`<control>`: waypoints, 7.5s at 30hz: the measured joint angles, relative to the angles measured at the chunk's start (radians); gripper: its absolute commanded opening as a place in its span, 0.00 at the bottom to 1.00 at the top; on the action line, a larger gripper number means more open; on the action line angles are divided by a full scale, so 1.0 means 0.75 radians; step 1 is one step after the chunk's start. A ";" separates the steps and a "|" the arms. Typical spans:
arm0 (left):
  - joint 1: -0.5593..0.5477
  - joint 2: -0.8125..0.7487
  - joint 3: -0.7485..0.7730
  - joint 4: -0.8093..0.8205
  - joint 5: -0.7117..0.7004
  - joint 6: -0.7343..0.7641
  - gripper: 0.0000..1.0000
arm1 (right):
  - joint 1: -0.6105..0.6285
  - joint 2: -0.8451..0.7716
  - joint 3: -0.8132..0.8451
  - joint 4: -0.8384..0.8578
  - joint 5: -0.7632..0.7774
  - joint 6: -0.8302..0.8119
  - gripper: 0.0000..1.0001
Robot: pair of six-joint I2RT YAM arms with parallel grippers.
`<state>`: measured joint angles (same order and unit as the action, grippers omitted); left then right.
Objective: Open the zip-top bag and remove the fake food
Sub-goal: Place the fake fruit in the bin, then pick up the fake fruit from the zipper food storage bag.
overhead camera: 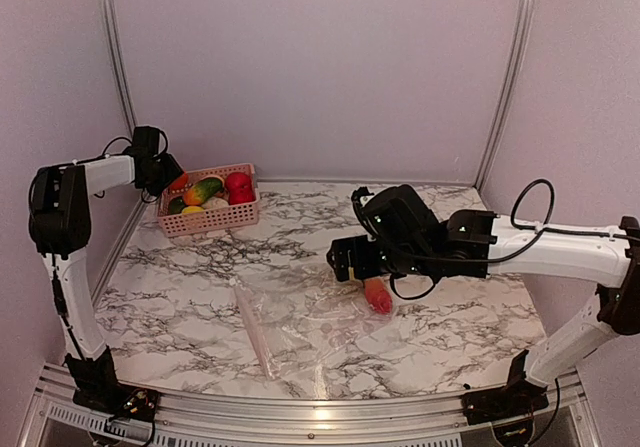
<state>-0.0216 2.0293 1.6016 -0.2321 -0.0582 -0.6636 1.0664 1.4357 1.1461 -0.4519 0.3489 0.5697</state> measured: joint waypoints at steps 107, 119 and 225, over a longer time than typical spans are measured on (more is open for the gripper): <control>-1.095 -0.832 -1.606 0.685 0.315 -0.570 0.13 | -0.203 0.005 -0.315 0.102 0.020 0.054 0.86; -1.112 -0.741 -1.591 0.784 0.316 -0.615 0.12 | -0.285 0.026 -0.409 0.192 -0.036 0.067 0.67; -1.188 -0.706 -1.431 0.643 0.181 -0.570 0.14 | -0.169 0.353 -0.145 -0.017 -0.014 -0.052 0.51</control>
<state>-0.9127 1.4998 0.5282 0.2501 0.0776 -1.0912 0.9398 1.7004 1.0370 -0.4644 0.3382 0.5308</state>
